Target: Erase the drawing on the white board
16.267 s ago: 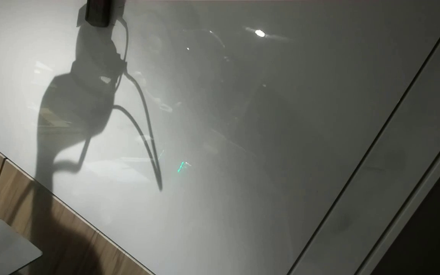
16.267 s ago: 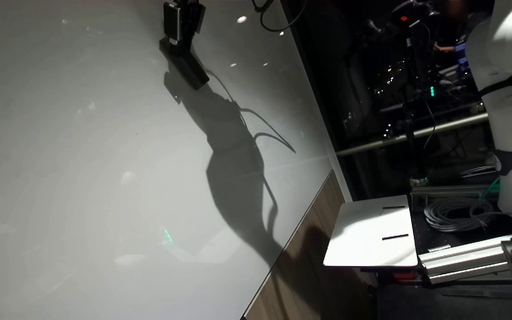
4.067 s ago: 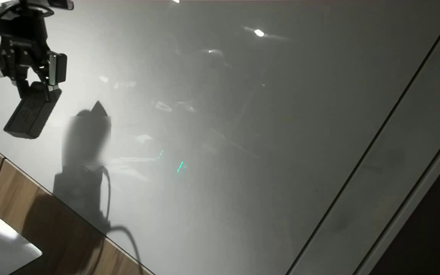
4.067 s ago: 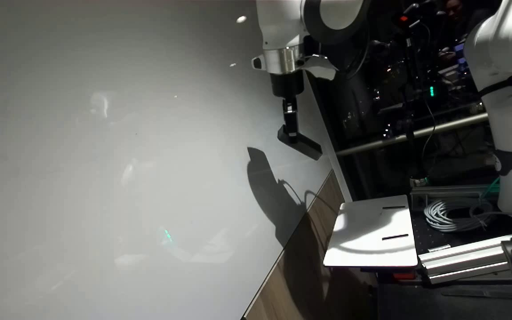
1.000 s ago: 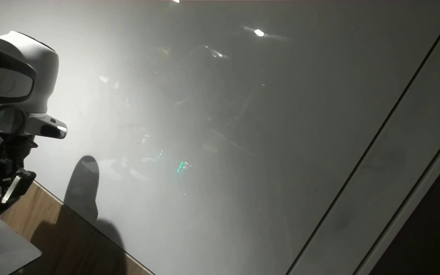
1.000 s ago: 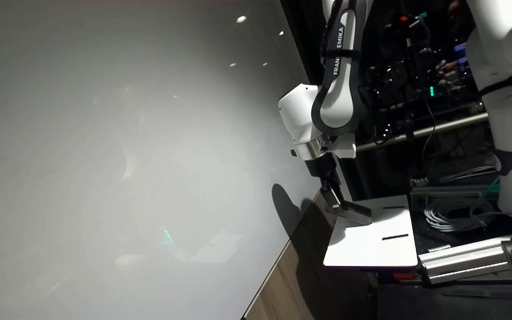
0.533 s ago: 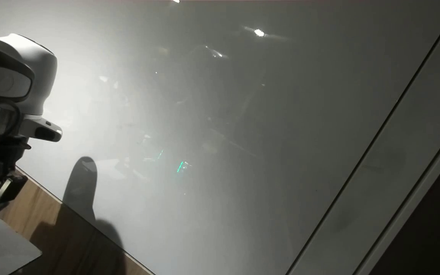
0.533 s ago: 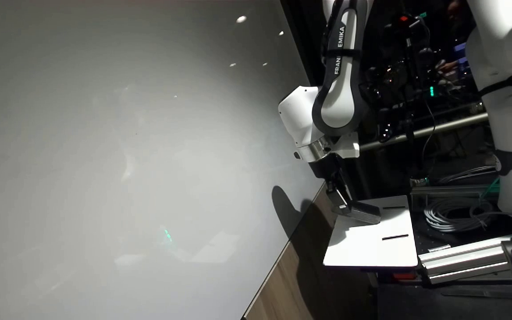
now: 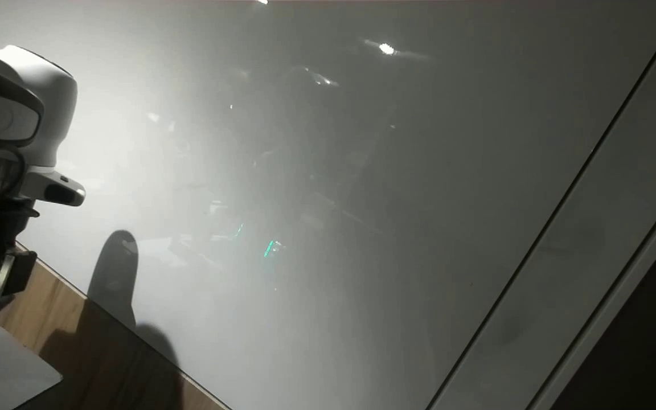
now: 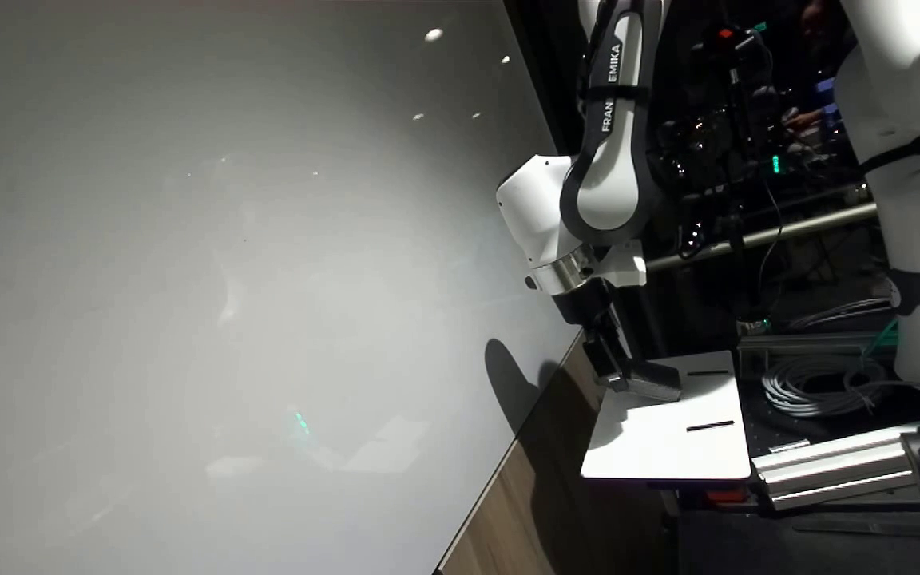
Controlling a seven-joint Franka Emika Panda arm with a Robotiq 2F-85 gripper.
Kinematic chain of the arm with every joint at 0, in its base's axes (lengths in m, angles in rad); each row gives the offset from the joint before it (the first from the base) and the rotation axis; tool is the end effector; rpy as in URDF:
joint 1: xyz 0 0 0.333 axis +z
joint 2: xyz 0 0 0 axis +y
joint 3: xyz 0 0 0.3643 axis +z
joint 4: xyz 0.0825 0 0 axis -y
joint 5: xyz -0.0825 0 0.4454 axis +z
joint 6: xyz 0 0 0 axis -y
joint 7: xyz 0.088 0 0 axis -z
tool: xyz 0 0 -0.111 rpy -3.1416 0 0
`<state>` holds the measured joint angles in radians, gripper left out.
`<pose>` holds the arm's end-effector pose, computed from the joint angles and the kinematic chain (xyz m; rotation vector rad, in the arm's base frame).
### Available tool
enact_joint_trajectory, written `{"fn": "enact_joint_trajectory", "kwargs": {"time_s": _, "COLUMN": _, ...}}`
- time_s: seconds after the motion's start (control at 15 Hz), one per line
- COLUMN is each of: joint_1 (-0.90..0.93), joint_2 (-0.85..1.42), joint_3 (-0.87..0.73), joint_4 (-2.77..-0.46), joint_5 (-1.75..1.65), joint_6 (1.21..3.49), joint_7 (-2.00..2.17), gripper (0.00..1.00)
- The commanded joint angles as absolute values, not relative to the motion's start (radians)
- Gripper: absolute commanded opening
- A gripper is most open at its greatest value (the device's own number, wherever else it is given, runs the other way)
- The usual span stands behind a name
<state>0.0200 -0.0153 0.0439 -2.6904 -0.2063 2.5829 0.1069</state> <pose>0.4270 0.0305 0.2190 3.0227 0.2075 -0.1256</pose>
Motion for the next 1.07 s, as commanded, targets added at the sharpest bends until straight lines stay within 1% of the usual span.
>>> {"fn": "enact_joint_trajectory", "kwargs": {"time_s": 0.0, "joint_1": 0.033, "joint_2": -0.018, "joint_3": 0.049, "joint_4": -2.674, "joint_5": -0.187, "joint_6": 2.566, "joint_7": 0.109, "gripper": 1.0}}
{"fn": "enact_joint_trajectory", "kwargs": {"time_s": 1.0, "joint_1": 0.036, "joint_2": -0.015, "joint_3": 0.045, "joint_4": -2.675, "joint_5": -0.202, "joint_6": 2.581, "joint_7": 0.103, "gripper": 1.0}}
